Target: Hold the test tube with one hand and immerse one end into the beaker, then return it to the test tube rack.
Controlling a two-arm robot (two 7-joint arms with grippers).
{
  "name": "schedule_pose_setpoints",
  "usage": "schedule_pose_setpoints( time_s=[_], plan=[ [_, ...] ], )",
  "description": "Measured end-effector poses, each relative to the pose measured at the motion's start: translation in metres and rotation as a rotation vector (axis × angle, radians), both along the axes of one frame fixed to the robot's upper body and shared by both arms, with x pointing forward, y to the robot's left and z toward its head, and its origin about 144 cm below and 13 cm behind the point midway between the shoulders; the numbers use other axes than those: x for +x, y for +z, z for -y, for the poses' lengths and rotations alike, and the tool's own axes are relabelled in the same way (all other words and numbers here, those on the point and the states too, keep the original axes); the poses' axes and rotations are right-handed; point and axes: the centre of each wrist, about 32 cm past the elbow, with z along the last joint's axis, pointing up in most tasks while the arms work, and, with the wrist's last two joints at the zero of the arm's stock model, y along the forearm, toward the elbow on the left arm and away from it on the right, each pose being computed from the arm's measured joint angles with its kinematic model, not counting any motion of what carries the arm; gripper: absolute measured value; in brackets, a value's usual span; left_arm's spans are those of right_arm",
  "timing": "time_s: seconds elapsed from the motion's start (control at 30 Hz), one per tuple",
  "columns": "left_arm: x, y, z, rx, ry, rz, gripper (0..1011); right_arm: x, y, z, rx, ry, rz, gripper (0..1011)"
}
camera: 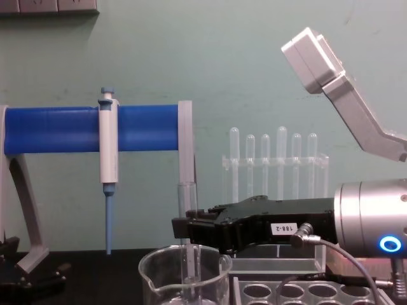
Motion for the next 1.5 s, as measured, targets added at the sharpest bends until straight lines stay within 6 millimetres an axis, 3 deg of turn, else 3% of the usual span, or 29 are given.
schedule_pose_setpoints(
  time_s=[1.5],
  plan=[
    [0.0,0.0,0.0,0.0,0.0,0.0,1000,0.0,0.0,0.0,0.0,0.0,0.0,241]
  ],
)
